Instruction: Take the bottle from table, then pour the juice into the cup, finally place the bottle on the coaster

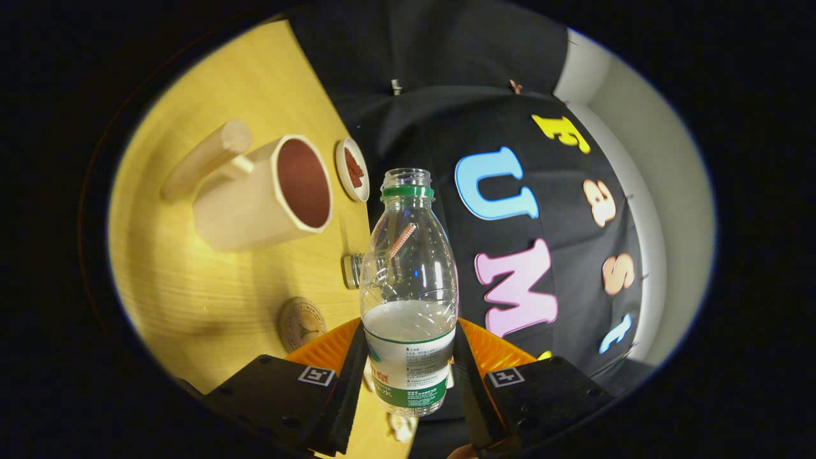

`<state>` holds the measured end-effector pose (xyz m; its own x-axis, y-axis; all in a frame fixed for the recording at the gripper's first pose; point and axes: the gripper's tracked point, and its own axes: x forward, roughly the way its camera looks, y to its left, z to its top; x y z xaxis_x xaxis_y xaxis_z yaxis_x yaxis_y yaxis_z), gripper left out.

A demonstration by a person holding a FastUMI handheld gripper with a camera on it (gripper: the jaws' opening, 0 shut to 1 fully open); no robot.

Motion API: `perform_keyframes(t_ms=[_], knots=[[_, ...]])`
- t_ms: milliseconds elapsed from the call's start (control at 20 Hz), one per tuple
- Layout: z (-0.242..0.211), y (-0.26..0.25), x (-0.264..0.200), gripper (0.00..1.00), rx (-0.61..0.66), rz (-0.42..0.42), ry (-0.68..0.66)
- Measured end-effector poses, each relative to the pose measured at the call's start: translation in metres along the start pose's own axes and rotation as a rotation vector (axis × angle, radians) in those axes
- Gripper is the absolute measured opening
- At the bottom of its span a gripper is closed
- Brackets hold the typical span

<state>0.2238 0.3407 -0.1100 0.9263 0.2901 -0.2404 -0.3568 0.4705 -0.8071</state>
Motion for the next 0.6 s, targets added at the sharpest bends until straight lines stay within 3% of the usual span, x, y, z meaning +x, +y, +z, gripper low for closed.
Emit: perform_keyframes(t_ms=[150,300,400,600], knots=[[-0.005,-0.003,0.002,0.72,0.419,0.050,0.016],[-0.008,-0.021,0.011,0.72,0.761,0.039,0.005],[-0.011,-0.031,0.013,0.72,0.881,0.027,-0.009],[-0.023,-0.037,0.027,0.72,0.995,0.027,0.005]])
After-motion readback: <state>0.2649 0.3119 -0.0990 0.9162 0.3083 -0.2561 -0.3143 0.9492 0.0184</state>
